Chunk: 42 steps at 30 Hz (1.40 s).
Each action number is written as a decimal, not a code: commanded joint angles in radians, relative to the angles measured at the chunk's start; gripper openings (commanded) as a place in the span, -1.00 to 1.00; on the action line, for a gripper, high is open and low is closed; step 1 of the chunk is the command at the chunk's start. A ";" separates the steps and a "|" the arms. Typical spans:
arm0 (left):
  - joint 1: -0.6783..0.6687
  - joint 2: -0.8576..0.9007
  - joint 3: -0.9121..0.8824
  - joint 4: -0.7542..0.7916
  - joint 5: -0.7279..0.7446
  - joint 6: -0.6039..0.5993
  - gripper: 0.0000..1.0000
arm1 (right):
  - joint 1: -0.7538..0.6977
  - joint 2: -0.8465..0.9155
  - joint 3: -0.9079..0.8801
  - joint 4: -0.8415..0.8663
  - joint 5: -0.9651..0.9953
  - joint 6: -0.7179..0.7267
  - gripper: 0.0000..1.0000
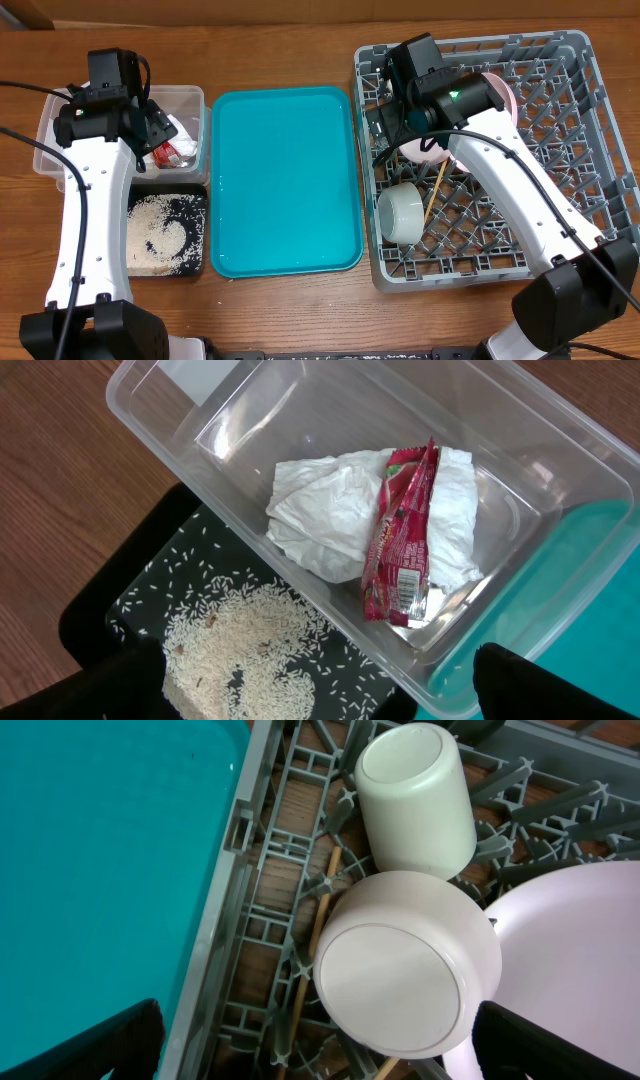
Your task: Sort waste into correct bins and load items into the dishwasher
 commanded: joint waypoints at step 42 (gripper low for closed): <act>0.003 -0.015 0.023 0.002 0.005 -0.014 1.00 | -0.066 -1.041 -0.518 0.319 -0.065 0.014 1.00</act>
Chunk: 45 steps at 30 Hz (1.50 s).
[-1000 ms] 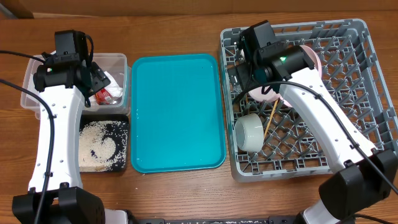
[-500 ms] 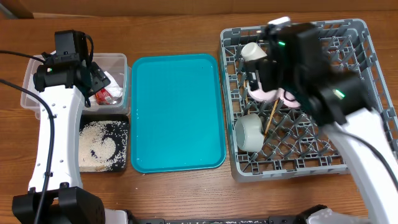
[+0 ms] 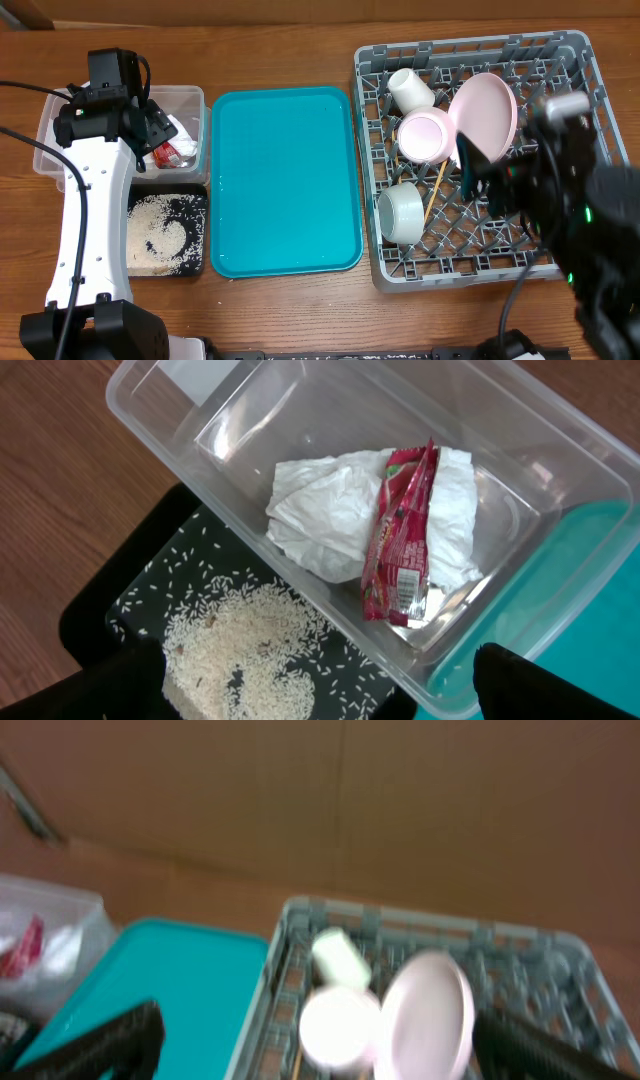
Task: Sort waste into correct bins and load items into the dishwasher
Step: 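Open the right gripper and withdraw it to the front right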
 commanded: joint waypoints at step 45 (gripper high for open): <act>0.003 -0.016 0.022 0.000 0.006 -0.014 0.99 | -0.214 -0.829 -1.281 0.851 -0.214 0.224 1.00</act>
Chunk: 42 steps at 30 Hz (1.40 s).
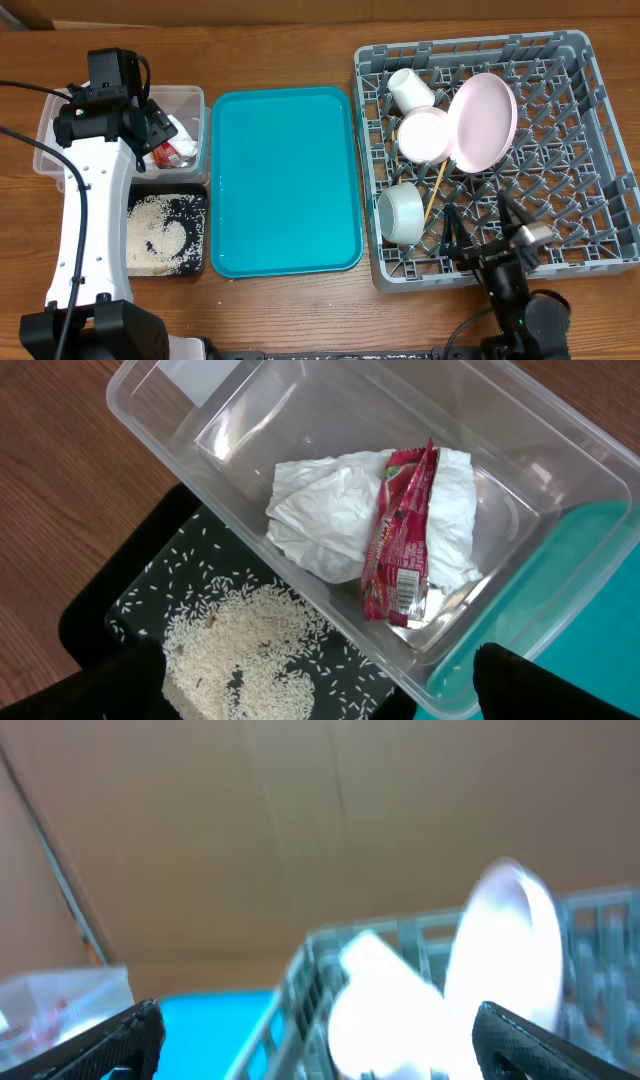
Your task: Sort waste into correct bins and load items into the dishwasher
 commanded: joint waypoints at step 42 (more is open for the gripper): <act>0.003 -0.015 0.021 0.002 0.005 -0.014 0.99 | -0.086 -0.011 -0.011 -0.117 -0.067 -0.239 1.00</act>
